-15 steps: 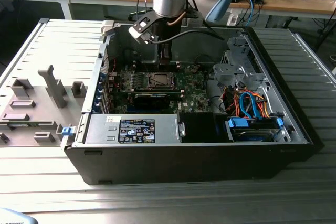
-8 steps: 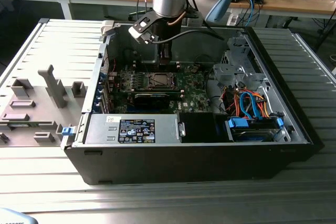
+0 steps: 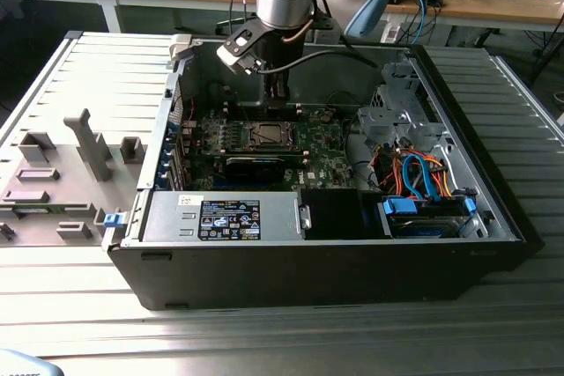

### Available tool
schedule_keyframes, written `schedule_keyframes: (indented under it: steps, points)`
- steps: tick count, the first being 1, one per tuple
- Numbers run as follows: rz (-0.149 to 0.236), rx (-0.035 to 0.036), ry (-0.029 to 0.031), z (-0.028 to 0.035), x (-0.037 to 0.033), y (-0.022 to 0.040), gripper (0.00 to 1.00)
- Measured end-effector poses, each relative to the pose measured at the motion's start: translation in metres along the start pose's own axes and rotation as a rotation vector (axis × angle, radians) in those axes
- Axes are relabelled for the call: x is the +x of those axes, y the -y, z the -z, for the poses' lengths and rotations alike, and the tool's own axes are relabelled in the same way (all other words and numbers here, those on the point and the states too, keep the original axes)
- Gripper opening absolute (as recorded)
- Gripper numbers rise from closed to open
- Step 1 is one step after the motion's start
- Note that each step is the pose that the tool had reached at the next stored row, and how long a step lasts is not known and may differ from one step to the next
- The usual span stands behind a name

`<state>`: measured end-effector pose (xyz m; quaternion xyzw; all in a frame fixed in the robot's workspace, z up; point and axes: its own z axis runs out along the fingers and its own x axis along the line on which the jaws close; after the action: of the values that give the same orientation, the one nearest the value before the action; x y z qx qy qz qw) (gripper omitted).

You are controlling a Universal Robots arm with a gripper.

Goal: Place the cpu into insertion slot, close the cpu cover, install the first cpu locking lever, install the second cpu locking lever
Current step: 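Install the first cpu locking lever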

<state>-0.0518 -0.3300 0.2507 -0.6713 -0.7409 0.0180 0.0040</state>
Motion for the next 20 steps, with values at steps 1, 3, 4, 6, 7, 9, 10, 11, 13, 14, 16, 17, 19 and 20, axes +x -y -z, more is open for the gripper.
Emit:
schedule_keyframes:
  steps: [1, 3, 4, 6, 7, 9, 10, 11, 13, 14, 16, 17, 19, 20]
  points:
    - [0.005, -0.0001, 0.0001, 0.0000, 0.0000, 0.0000, 0.11]
    - [0.019, -0.0003, 0.0007, 0.0000, 0.0000, 0.0000, 0.11]
    - [0.025, -0.0004, 0.0008, 0.0000, 0.0000, 0.0000, 0.11]
    - [0.036, -0.0007, 0.0011, 0.0000, 0.0000, 0.0000, 0.11]
    - [0.045, -0.0008, 0.0014, 0.0000, 0.0000, 0.0000, 0.11]
    - [0.058, -0.0011, 0.0018, 0.0000, 0.0000, 0.0000, 0.11]
    - [0.063, -0.0012, 0.0020, 0.0000, 0.0000, 0.0000, 0.11]
    - [0.074, -0.0014, 0.0024, 0.0000, 0.0000, 0.0000, 0.11]
    - [0.086, -0.0016, 0.0027, 0.0000, 0.0000, 0.0000, 0.11]
    - [0.097, -0.0017, 0.0031, 0.0000, 0.0000, 0.0000, 0.11]
    - [0.114, -0.0021, 0.0036, 0.0000, 0.0000, 0.0000, 0.11]
    - [0.119, -0.0022, 0.0038, 0.0000, 0.0000, 0.0000, 0.11]
    - [0.130, -0.0024, 0.0041, 0.0000, 0.0000, 0.0000, 0.11]
    - [0.139, -0.0026, 0.0044, 0.0000, 0.0000, 0.0000, 0.11]
